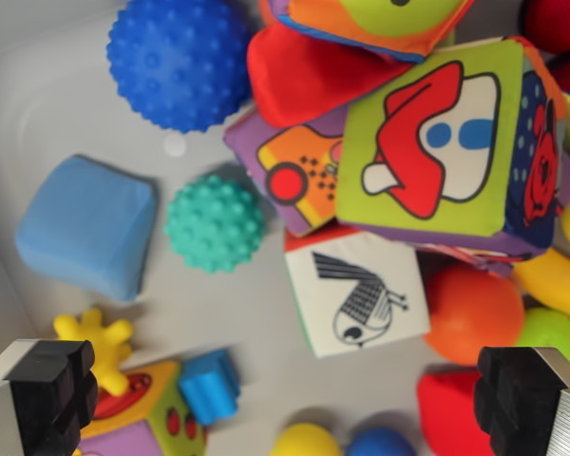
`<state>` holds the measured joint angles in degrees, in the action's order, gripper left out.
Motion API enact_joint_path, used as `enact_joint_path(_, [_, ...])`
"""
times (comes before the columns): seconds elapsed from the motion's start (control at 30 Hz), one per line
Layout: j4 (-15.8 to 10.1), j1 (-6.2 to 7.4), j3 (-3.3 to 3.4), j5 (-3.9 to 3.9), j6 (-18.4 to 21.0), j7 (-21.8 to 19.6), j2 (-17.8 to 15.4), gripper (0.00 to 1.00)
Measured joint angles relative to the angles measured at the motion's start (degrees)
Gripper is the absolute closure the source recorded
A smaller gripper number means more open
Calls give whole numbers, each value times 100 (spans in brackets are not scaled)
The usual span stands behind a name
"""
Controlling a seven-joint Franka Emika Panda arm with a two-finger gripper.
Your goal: Pick an object from the bin
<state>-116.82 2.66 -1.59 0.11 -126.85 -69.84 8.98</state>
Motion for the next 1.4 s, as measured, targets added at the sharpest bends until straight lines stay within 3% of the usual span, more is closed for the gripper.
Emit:
enact_joint_path(0.67, [-197, 149, 3, -28, -429, -1377, 252, 0])
enact_joint_path(1.4, [-367, 394, 63, -37, -953, -3117, 648, 0])
